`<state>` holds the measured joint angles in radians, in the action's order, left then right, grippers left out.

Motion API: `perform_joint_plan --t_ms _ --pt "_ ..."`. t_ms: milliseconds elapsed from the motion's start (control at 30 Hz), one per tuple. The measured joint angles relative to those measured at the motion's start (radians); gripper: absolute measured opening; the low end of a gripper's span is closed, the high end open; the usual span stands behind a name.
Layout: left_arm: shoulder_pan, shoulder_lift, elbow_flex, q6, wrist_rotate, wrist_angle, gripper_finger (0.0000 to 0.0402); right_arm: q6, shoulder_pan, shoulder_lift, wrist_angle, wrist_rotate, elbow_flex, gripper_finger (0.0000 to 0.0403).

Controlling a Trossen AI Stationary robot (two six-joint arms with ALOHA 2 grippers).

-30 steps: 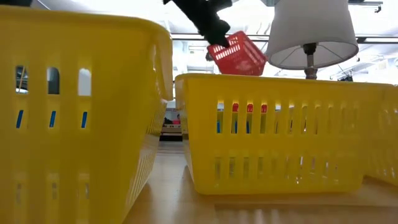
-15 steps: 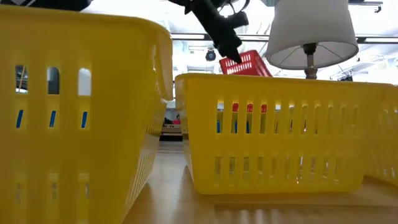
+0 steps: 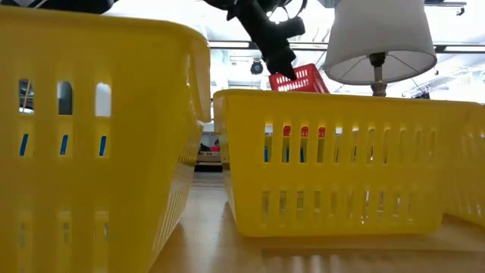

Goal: Stack baskets on shelf by color
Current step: Stack the orange bin on top of the other orange bins on the shelf

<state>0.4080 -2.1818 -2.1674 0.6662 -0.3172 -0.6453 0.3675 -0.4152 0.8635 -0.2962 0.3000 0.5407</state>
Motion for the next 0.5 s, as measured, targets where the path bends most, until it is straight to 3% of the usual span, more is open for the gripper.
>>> perform_joint_plan --t_ms 500 --pt "0.007 -0.008 0.0 -0.008 0.004 0.072 0.0012 0.0 0.0 0.0 0.0 0.0 0.0 0.0"
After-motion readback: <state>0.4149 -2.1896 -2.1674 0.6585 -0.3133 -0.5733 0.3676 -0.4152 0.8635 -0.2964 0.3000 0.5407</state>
